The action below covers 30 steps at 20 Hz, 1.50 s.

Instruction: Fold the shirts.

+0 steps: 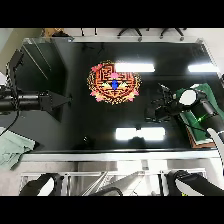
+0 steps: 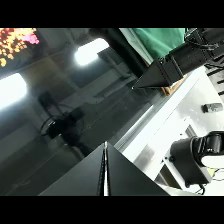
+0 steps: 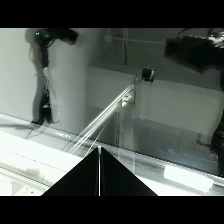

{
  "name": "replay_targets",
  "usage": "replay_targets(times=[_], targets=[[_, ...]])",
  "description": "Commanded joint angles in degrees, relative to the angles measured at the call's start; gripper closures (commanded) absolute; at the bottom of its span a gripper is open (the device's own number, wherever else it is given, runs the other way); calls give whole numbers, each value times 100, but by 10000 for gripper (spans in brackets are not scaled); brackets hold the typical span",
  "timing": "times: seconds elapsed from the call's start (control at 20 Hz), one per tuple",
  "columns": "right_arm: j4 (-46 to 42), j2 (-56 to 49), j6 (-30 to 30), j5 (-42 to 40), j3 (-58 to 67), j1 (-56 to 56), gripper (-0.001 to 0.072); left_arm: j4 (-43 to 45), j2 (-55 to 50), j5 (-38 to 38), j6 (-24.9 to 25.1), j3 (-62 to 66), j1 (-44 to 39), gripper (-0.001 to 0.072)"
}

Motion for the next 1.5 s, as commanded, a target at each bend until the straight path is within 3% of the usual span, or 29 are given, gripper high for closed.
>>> replay_targets(times=[0.0,0.8,1.0,1.15,1.3,1.45], targets=[[0,2,0,0,-2,4,694,2,4,0,2,-2,2,694],[0,2,2,0,-2,4,694,2,2,105,2,-2,2,694],[7,-4,2,0,-2,4,693,-2,2,452,0,-2,2,694],[22,-9,2,-114,-2,4,694,114,4,553,-415,0,63,695],[22,-22,-2,-153,-2,4,694,1598,7,461,-1572,0,592,695],[15,-111,-22,-149,-2,4,692,4527,4,-205,-2369,-2,1250,690]])
